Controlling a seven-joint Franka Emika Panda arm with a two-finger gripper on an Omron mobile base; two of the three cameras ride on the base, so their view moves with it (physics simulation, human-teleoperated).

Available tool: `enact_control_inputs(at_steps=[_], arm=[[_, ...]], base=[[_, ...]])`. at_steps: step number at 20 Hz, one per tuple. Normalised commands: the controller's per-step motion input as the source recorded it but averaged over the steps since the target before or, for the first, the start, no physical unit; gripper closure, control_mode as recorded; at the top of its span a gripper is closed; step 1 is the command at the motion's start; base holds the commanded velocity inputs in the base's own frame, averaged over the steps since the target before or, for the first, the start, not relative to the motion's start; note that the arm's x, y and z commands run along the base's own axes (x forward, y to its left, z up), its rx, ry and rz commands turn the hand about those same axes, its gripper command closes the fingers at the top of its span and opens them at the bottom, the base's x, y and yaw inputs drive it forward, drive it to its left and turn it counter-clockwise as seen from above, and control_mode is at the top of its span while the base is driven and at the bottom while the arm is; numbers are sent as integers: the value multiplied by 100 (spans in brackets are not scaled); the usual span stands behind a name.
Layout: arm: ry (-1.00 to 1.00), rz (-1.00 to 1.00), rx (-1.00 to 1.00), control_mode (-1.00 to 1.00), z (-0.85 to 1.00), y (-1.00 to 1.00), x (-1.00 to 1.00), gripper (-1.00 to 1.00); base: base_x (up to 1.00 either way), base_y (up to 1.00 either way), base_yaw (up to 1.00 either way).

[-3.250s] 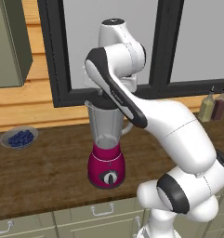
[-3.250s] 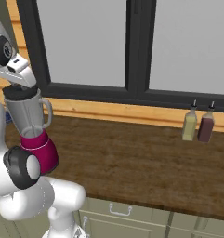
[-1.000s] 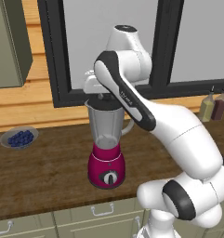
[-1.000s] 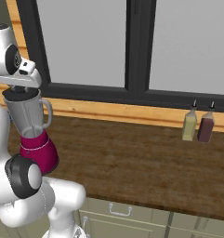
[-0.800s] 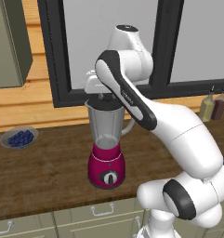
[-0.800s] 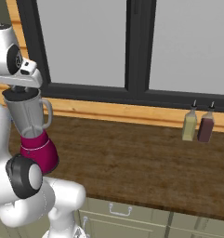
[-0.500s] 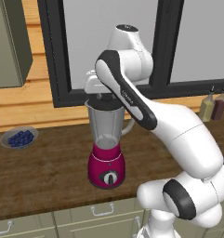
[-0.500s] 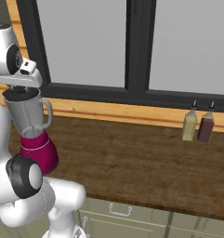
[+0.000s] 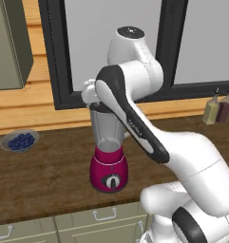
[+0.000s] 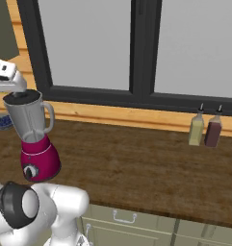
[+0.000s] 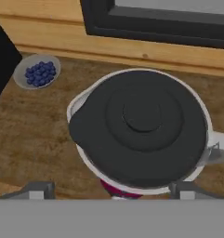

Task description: Close the lid blender by securely placing the lid on top.

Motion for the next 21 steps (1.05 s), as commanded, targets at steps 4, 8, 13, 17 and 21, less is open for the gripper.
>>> enact_control_inputs(at_steps=[4,8,13,17,21], arm=[[-15,5,-14,-100,-67,77,-100,-100],[-1,6,-8,-100,-88,59,-100,-100],[2,1,-1,-100,-67,23,-95,-100],[1,0,0,-100,0,0,-1,-100],[0,0,0,-100,0,0,0,-100]], base=[[0,0,0],[0,0,0],[0,0,0],[0,0,0],[0,0,0]])
